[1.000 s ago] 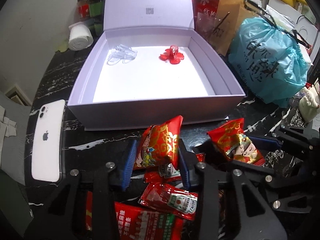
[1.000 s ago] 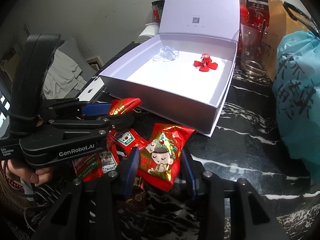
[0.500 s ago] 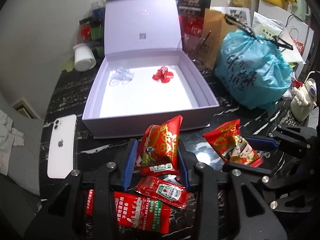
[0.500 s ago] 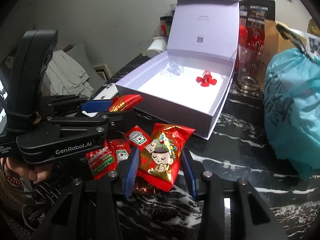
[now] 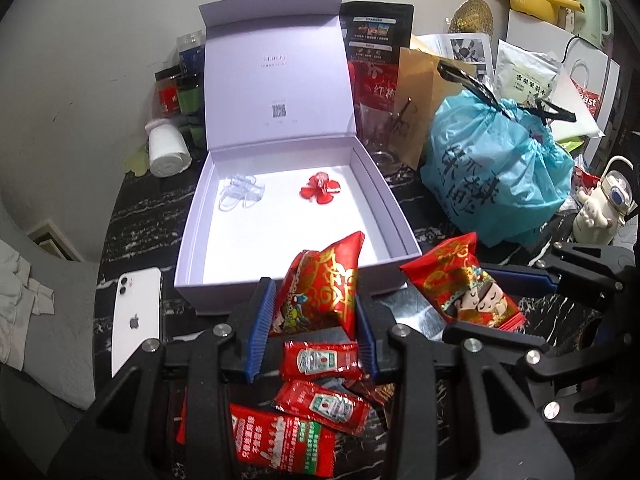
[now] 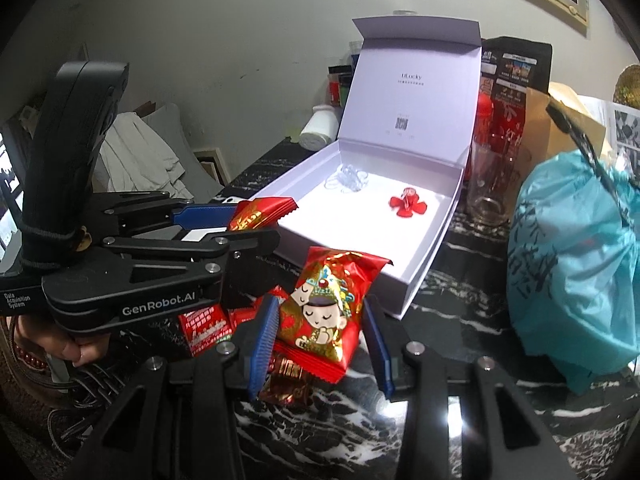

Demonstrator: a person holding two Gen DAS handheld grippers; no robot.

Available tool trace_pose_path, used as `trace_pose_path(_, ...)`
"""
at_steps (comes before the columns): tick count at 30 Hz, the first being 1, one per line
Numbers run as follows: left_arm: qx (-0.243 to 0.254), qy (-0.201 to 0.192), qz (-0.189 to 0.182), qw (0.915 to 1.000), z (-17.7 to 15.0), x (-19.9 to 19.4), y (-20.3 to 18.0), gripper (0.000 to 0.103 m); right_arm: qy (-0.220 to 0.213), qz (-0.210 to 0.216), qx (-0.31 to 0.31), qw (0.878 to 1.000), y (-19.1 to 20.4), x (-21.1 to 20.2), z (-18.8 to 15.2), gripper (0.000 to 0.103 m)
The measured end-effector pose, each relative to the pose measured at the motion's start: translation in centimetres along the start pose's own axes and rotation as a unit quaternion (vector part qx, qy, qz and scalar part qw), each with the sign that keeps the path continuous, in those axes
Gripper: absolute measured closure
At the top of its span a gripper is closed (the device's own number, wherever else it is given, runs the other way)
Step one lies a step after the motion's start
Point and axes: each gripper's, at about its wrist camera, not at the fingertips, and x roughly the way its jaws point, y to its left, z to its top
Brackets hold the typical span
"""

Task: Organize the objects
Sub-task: 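Carry the red-gold packet into the box with left tool while right carries its packet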

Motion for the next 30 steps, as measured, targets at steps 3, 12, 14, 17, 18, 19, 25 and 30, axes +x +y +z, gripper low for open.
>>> trace_pose_path(3,0.002,-0.002,-0.001,1.0000,1.0,0.3,0.2,0.066,-0.002,-0.002,-0.002,1.000,-0.4,0.2,0.8,0.060)
trace_pose_path(12,0.004,-0.009,-0.001,1.0000,4.6,2.1,1.3,0.066,-0.013,-0.010,-0.005,1.000,-2.1,1.1,4.2,0.060)
trace_pose_path(14,0.005,-0.009,0.001,0.9999,5.2,2.5,1.5,0.066,-0.014,-0.011,-0.009,1.000,-2.5,1.6,4.8,0.060)
trace_pose_path(17,0.002,-0.009,0.004,1.0000,6.3,3.4,2.1,0.066,-0.016,-0.010,-0.014,1.000,-3.1,2.3,5.9,0.060)
trace_pose_path(18,0.001,-0.008,0.004,1.0000,6.7,3.7,2.4,0.066,-0.018,-0.010,-0.015,1.000,-3.4,2.5,6.3,0.060)
trace_pose_path(19,0.000,-0.008,0.004,1.0000,7.1,4.1,2.7,0.066,-0.019,-0.009,-0.016,1.000,-3.6,2.8,6.7,0.060)
trace_pose_path(25,-0.006,-0.006,0.010,0.9999,8.9,6.2,4.2,0.066,-0.021,-0.011,-0.027,0.999,-4.8,4.7,9.0,0.060)
trace_pose_path(30,-0.007,-0.006,0.011,0.9999,10.4,8.0,5.4,0.066,-0.020,-0.011,-0.032,0.999,-5.5,6.2,10.7,0.060)
